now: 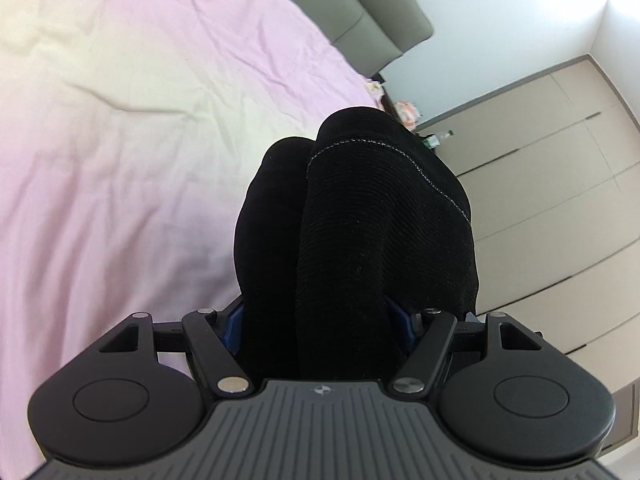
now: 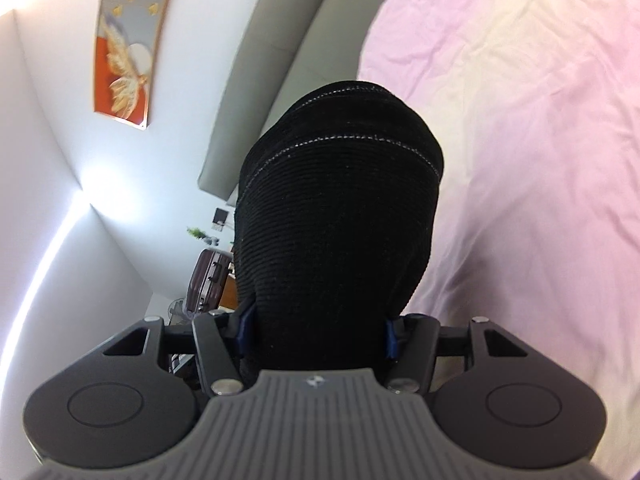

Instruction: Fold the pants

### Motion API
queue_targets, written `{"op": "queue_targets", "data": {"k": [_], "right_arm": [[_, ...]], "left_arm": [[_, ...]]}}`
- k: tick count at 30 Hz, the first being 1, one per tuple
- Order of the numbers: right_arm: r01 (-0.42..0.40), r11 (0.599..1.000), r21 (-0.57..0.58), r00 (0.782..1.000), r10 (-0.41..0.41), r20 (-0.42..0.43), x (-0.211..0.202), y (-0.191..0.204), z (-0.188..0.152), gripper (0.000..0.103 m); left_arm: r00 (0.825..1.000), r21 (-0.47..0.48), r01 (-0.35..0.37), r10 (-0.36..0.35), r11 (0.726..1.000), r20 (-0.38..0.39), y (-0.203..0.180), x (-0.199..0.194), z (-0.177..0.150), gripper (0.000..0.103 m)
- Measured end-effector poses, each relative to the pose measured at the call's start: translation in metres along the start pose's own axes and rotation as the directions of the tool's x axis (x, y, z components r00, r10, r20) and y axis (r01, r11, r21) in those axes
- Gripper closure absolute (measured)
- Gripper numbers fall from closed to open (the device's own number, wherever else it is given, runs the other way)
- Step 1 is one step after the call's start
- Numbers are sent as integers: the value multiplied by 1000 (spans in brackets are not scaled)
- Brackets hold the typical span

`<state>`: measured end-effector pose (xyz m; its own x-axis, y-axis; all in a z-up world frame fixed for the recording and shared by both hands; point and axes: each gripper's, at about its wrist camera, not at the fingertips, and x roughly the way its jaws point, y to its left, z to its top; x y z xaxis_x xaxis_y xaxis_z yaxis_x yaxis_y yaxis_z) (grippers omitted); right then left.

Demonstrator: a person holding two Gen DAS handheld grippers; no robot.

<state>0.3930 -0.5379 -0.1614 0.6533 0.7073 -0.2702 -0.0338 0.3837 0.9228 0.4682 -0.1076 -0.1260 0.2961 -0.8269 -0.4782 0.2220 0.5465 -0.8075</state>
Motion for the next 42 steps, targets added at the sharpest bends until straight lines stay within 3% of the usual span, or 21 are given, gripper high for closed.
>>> {"op": "queue_targets", "data": {"k": [2,4,5,7,9,13,15,17,18,19,21,23,25,26,28,30,32,35,39,42], "right_arm": [[58,998,6,998,-57,-21,20,-28,9,45],[202,977,67,979,-198,-57,39,-62,5,38],[236,970,64,970,-232,-66,42,-71,-3,38],[145,986,81,989,-144,-13,31,-76,-23,31],[96,992,87,995,-99,25,15,-72,-41,30],[133,990,43,990,-135,45,-4,-60,-89,30],[197,980,15,980,-197,17,-7,-54,-111,35],[326,941,-90,944,-330,-29,-4,-40,-130,40],[355,929,-106,932,-361,-41,-2,-35,-137,48],[386,915,-115,917,-395,-62,0,-32,-143,64],[477,870,-128,872,-487,-55,3,-20,-145,69],[515,849,-122,853,-522,-30,-2,1,-151,68],[527,839,-135,848,-529,21,-11,22,-155,58],[533,833,-151,845,-532,50,-16,36,-158,56],[561,804,-194,827,-549,117,-23,65,-170,41],[619,744,-251,785,-588,193,-27,96,-183,32],[678,667,-310,735,-620,274,-32,123,-200,24],[710,598,-371,704,-601,378,-47,158,-221,6],[738,560,-376,674,-585,451,-54,202,-237,5],[772,532,-348,634,-607,479,-58,225,-243,5]], "left_arm": [[997,-43,-75,74,996,-21,21,24,3,19],[976,-53,-206,201,977,-88,41,45,-9,19],[975,-49,-212,207,976,-86,49,45,-18,19],[994,-83,-108,107,991,-17,61,25,-36,16],[998,-68,-64,65,996,7,62,7,-50,16],[997,29,-65,66,997,-43,54,-2,-72,15],[990,136,-138,141,981,-14,42,-3,-87,15],[983,149,-179,183,972,-12,39,-1,-96,14],[980,150,-192,197,970,-14,38,-1,-99,14],[977,149,-207,211,967,-10,34,0,-97,13],[966,134,-255,258,958,-5,29,-3,-98,14],[947,180,-314,320,932,-6,16,-12,-105,20],[910,261,-395,414,881,-17,-2,-19,-115,31],[901,288,-413,433,864,-10,-10,-34,-121,31],[910,303,-399,415,865,13,-25,-48,-128,26],[914,313,-394,404,864,34,-48,-56,-135,15],[903,339,-422,421,841,79,-71,-64,-138,12],[880,382,-473,450,794,153,-106,-79,-148,4],[845,415,-534,473,737,248,-138,-90,-162,0],[820,435,-573,496,695,287,-154,-96,-170,0]]}}
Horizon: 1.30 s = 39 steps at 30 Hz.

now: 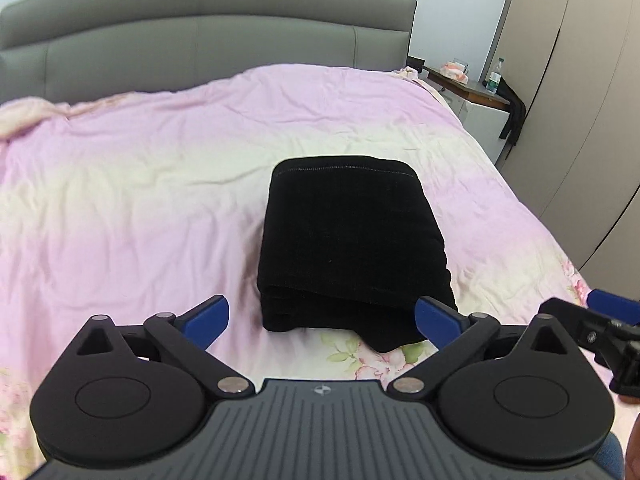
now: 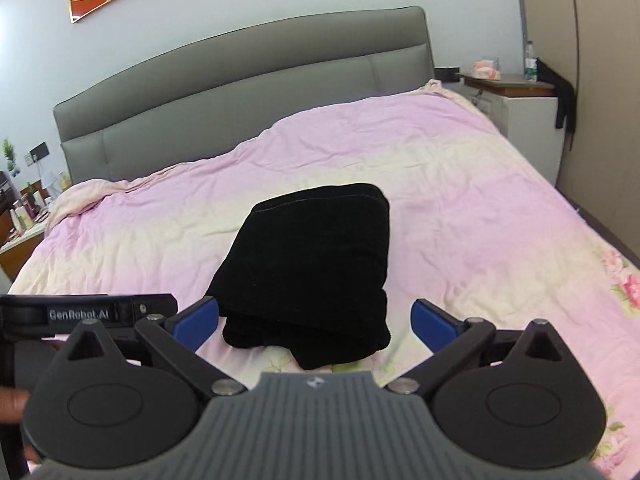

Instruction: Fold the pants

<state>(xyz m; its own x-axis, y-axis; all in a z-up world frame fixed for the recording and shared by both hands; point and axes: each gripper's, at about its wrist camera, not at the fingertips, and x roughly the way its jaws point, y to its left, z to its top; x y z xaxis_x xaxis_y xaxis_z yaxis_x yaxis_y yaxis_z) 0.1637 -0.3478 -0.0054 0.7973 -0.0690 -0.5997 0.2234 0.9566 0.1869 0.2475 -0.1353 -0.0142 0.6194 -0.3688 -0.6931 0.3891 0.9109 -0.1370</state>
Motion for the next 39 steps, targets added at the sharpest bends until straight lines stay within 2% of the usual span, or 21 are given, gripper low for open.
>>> {"op": "queue_targets", "data": {"k": [3,6,10,13,21,39], "right_arm": [[90,995,32,995,-89,-35,-11,8,3,5],[140,989,48,989,-138,-46,-15,11,2,5],[214,976,32,975,-212,-61,-16,17,-6,5],[244,969,28,967,-241,-82,-14,18,-9,5],[241,970,37,966,-237,-104,-20,14,-15,5],[247,968,42,966,-243,-93,-33,16,-19,5]], "left_arm": [[999,36,-33,32,999,18,-12,-8,-1,0],[998,59,-70,70,996,2,-22,-11,-1,0],[998,81,-66,67,994,-8,-33,-10,-4,0],[994,98,-104,107,990,-18,-39,-8,-5,0],[994,94,-106,109,990,-30,-40,-5,-8,0],[993,99,-113,115,989,-11,-42,-12,-9,0]]}}
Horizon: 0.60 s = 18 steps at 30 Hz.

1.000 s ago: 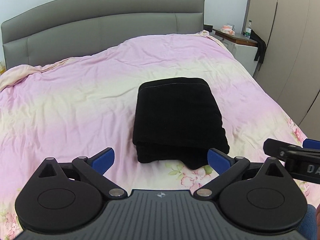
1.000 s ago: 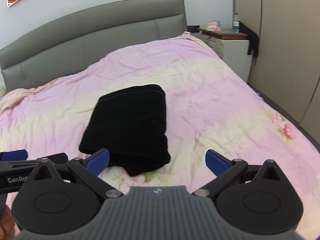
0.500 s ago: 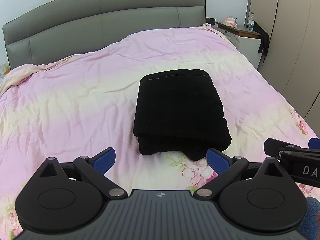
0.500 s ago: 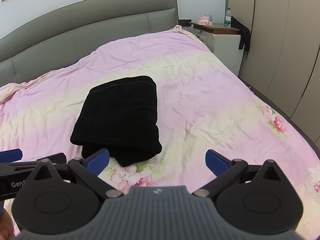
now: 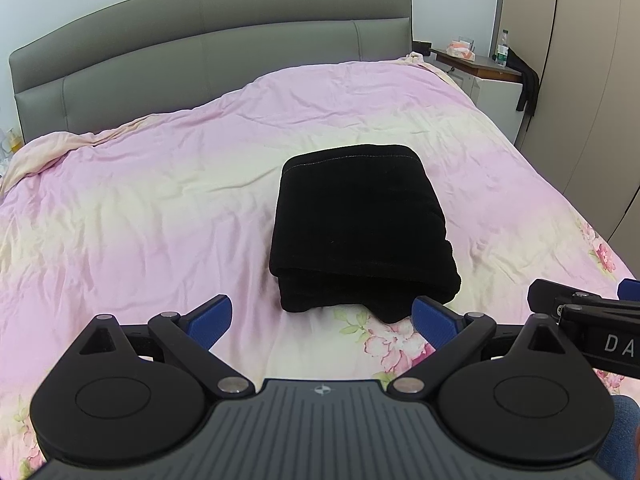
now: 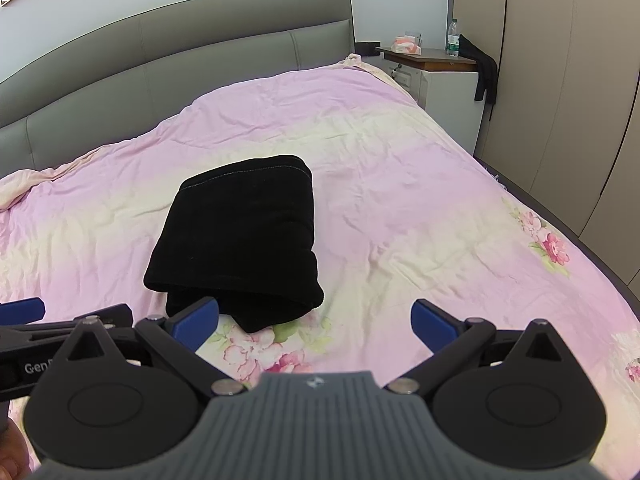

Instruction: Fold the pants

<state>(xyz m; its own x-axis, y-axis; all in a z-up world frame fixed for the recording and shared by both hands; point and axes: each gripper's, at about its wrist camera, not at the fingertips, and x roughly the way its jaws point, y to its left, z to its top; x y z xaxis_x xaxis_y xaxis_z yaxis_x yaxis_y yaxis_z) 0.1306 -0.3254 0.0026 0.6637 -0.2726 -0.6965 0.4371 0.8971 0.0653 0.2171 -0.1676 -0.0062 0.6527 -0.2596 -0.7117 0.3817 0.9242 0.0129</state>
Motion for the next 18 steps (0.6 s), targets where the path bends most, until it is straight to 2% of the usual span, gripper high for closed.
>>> {"op": "queue_targets", "data": {"k": [18], "right_arm": [[8,1000,2,1000,-8,-12,-7,0,-3,5]], "left_arm": [[1000,2,-7,7,1000,-9,-1,-2,1,0]]}}
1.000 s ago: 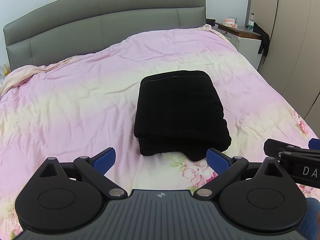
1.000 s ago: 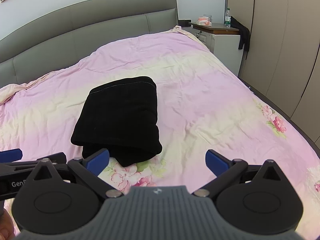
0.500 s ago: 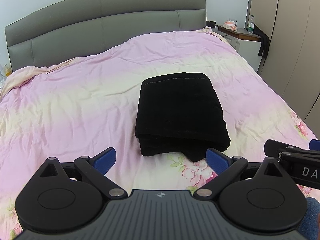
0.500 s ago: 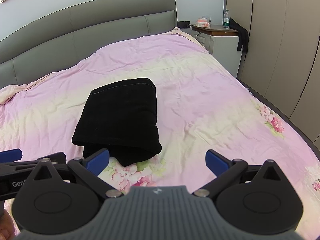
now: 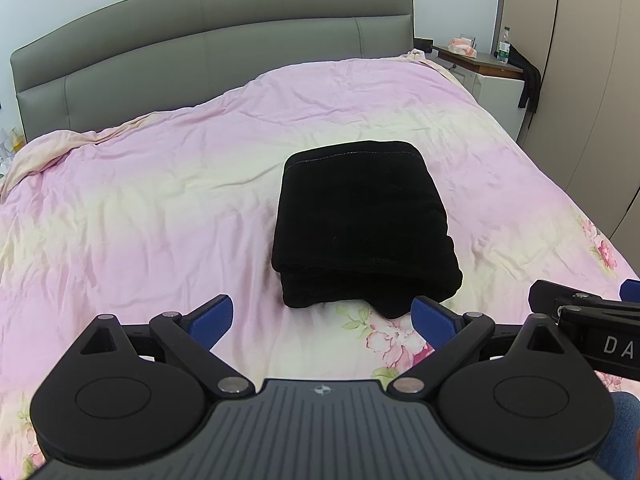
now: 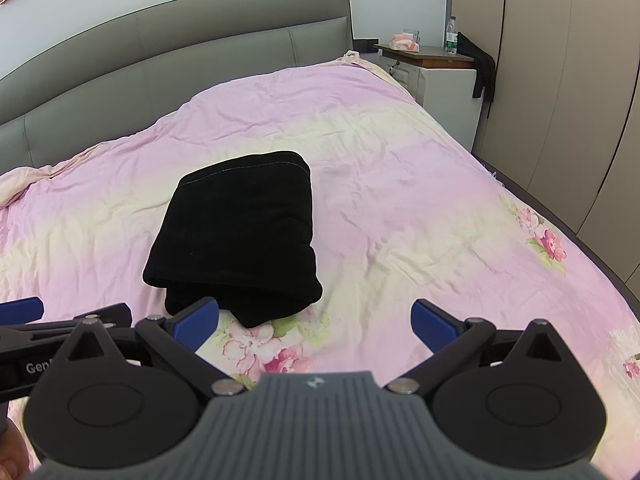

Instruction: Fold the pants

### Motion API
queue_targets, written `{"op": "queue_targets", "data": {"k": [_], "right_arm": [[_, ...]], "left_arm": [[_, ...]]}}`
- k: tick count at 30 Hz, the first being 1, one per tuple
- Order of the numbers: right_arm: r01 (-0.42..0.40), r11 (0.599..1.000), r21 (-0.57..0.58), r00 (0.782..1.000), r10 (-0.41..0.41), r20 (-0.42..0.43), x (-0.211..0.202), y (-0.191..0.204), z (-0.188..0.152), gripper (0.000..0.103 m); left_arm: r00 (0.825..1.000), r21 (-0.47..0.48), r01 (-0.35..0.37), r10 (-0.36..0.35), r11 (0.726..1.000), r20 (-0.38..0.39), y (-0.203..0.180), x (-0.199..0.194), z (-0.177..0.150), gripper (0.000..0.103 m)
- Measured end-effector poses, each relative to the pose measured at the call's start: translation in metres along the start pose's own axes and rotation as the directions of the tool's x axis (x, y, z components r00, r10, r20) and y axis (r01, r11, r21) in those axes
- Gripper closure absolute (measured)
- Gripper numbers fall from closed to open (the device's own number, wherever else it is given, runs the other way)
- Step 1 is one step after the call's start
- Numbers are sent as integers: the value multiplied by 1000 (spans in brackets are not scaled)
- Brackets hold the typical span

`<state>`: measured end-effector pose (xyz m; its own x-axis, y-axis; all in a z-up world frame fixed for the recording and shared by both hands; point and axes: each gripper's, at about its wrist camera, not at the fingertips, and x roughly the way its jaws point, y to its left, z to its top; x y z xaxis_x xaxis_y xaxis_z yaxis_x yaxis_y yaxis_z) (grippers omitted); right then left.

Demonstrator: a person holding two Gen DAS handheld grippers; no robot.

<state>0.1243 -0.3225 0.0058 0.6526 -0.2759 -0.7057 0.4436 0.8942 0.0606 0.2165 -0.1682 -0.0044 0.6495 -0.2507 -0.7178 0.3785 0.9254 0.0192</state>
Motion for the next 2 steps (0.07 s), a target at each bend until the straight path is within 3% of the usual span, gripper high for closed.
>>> {"op": "queue_targets", "data": {"k": [2], "right_arm": [[-1,1000,0,1000,1,0,0,0,0,5]], "left_arm": [[1000,0,2,-2,1000,1,0,0,0,0]]}}
